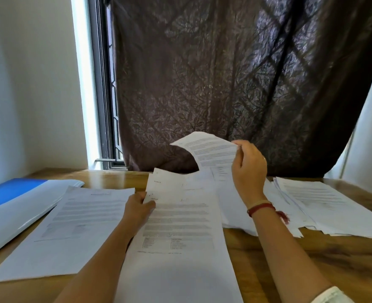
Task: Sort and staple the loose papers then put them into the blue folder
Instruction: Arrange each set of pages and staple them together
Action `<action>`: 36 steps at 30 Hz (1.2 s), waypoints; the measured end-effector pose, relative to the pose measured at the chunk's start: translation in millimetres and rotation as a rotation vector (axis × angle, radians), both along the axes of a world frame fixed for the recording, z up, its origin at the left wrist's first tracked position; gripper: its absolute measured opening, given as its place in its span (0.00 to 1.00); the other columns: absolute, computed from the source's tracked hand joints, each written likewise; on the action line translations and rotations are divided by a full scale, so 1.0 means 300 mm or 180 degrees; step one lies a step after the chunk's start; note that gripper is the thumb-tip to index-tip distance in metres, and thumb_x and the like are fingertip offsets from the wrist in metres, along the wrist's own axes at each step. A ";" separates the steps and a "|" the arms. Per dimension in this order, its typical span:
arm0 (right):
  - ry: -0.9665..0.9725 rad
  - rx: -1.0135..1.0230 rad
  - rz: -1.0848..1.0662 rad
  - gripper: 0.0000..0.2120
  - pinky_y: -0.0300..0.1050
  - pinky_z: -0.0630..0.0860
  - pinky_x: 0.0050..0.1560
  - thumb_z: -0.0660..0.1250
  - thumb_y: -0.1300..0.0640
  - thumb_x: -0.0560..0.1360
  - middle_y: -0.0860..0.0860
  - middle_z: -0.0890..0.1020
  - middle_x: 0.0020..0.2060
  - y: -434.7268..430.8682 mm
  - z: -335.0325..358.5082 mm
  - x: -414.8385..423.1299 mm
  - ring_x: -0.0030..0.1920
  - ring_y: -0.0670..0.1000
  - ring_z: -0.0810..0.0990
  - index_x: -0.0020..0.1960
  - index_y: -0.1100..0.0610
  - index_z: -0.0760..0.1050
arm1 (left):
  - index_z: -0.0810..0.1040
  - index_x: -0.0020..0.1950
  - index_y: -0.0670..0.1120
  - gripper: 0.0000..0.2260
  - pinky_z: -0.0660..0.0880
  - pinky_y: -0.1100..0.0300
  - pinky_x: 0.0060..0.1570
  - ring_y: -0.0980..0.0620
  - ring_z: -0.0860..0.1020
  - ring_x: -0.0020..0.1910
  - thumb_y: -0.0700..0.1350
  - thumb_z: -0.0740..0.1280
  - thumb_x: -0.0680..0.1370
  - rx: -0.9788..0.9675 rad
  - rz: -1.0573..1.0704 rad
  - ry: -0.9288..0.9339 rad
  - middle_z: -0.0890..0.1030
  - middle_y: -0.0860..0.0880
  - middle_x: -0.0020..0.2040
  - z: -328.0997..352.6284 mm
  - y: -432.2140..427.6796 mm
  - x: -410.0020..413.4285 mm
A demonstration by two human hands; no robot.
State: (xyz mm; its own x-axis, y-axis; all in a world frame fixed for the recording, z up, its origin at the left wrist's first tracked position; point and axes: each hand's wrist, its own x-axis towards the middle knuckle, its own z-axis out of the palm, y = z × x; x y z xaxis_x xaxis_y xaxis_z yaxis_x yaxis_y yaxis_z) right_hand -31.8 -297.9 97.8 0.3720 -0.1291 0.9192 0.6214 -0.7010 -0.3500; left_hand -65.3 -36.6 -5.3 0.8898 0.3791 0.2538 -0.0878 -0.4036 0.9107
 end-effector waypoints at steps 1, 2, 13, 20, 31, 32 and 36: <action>-0.0168 -0.0118 -0.0037 0.12 0.52 0.79 0.51 0.60 0.51 0.81 0.54 0.83 0.49 0.005 0.054 -0.003 0.48 0.52 0.81 0.55 0.57 0.78 | 0.81 0.46 0.43 0.05 0.80 0.52 0.45 0.47 0.82 0.43 0.36 0.66 0.75 0.0025 0.0043 0.0037 0.84 0.45 0.43 0.001 0.000 0.001; -0.0295 -0.0205 -0.0039 0.15 0.49 0.77 0.52 0.57 0.49 0.81 0.53 0.83 0.48 0.011 0.100 -0.012 0.47 0.52 0.81 0.54 0.57 0.78 | 0.81 0.46 0.41 0.04 0.80 0.51 0.45 0.46 0.82 0.42 0.37 0.66 0.75 0.0040 0.0093 0.0066 0.84 0.44 0.42 -0.012 0.001 0.002; -0.0558 -0.1037 -0.0222 0.12 0.53 0.62 0.57 0.53 0.58 0.78 0.48 0.74 0.39 0.031 0.498 -0.065 0.46 0.58 0.76 0.51 0.57 0.74 | 0.78 0.44 0.42 0.09 0.78 0.50 0.46 0.44 0.82 0.44 0.42 0.61 0.80 -0.0572 -0.0082 0.0010 0.83 0.43 0.43 0.009 0.004 -0.004; 0.0110 -0.1902 -0.0084 0.08 0.52 0.68 0.49 0.57 0.62 0.79 0.57 0.80 0.49 0.033 0.457 0.016 0.50 0.61 0.77 0.54 0.59 0.74 | 0.75 0.44 0.40 0.09 0.78 0.49 0.47 0.40 0.81 0.44 0.41 0.59 0.80 -0.0980 -0.0235 0.0124 0.83 0.40 0.43 0.023 0.021 -0.005; 0.1531 -0.1503 0.0263 0.08 0.57 0.77 0.49 0.57 0.62 0.78 0.56 0.81 0.46 0.002 0.261 0.166 0.47 0.59 0.78 0.48 0.54 0.74 | 0.73 0.40 0.42 0.10 0.78 0.49 0.44 0.39 0.81 0.41 0.40 0.58 0.80 -0.1093 -0.0244 0.0150 0.82 0.37 0.42 0.016 0.029 0.000; 0.1622 -0.1394 0.0306 0.09 0.57 0.76 0.48 0.56 0.62 0.78 0.56 0.80 0.44 -0.014 0.230 0.188 0.46 0.60 0.78 0.45 0.55 0.73 | 0.72 0.39 0.42 0.10 0.77 0.51 0.41 0.42 0.81 0.39 0.39 0.58 0.80 -0.1096 -0.0224 0.0156 0.81 0.39 0.40 0.017 0.027 -0.001; 0.1927 -0.0879 0.0559 0.09 0.50 0.73 0.43 0.57 0.63 0.79 0.61 0.79 0.40 -0.080 0.086 0.253 0.42 0.59 0.77 0.41 0.61 0.70 | 0.72 0.38 0.43 0.12 0.76 0.57 0.37 0.46 0.80 0.36 0.39 0.58 0.81 -0.1041 -0.0172 0.0159 0.80 0.43 0.37 0.016 0.020 0.005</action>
